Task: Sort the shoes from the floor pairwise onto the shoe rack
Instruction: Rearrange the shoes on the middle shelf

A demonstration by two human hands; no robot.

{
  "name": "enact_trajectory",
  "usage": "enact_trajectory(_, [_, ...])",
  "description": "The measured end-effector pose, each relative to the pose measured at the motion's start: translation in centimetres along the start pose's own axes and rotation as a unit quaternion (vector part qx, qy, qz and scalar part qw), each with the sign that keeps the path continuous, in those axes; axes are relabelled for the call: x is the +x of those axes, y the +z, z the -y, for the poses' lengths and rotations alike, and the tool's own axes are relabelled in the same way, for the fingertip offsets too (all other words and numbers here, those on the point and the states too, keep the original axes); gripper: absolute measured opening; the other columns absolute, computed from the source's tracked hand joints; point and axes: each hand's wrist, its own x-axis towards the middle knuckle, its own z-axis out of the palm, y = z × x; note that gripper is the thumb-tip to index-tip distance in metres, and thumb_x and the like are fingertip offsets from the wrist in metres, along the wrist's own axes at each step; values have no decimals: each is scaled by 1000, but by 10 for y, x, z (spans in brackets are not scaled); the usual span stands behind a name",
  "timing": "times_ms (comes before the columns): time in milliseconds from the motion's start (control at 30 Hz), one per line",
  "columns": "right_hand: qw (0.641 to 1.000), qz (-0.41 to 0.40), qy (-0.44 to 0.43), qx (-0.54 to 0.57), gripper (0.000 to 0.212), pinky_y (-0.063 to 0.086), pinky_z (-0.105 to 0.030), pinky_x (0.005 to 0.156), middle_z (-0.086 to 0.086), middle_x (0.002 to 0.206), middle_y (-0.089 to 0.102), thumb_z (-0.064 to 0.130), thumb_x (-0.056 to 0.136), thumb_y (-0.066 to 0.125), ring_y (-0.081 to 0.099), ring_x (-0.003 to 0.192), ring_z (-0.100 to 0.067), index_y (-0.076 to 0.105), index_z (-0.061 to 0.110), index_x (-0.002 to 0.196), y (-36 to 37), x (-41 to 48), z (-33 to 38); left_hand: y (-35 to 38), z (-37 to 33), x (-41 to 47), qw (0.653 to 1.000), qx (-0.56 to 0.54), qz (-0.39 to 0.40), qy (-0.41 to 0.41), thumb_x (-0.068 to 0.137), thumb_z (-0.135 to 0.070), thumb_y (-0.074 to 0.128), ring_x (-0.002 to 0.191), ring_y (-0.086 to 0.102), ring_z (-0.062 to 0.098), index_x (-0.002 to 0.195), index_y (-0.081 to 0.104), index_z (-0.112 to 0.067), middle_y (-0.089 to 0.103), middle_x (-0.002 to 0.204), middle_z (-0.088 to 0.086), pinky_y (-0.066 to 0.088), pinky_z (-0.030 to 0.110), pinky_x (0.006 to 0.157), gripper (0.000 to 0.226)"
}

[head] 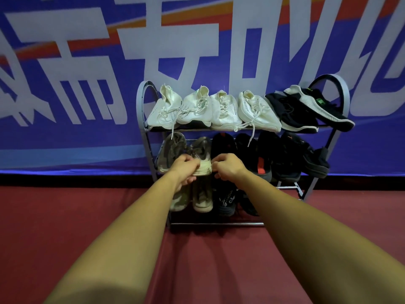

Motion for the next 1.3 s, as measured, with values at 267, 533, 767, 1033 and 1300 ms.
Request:
enact_trajectory(267, [988,20,41,151,23,36,-23,50,-12,102,67,21,99,57,58,63,-16,64,9,117,-32,-19,-2,-12,-19,-14,989,-144,3,10,89,-18,57,73,49,16,88,49,-19,51,89,5,43,24,53,8])
enact_trajectory(533, [972,12,79,222,46,40,-22,51,-13,109,71,39,94,63,62,67,-14,54,13,132,-50,-27,-8,-20,-24,-38,992,-117,27,-47,76,-8,46,55,42,17,73,46,-14,45,66,4,35,26,50,7])
enact_trajectory(767, [937,-30,93,336,36,34,-21,44,-22,101,73,40,92,66,44,51,-11,59,9,108,-59,-36,-11,-11,-27,-49,995,-21,74,-58,73,-5,41,52,40,15,66,44,-17,41,64,1,35,22,47,14])
enact_trajectory(1033, [893,-32,185,409,27,24,-15,34,-19,91,75,38,92,65,39,30,-6,60,17,108,-69,-44,-22,-5,-26,-56,996,-13,79,-42,74,-20,53,50,32,10,84,51,-26,41,56,-7,28,22,49,12])
enact_trajectory(1300, [859,-31,206,467,24,29,-12,29,-23,99,74,25,92,60,44,32,-4,58,10,111,-66,-43,-15,20,-27,-64,965,-169,111,-167,60,-58,85,72,65,16,110,61,-23,63,105,5,44,21,55,66])
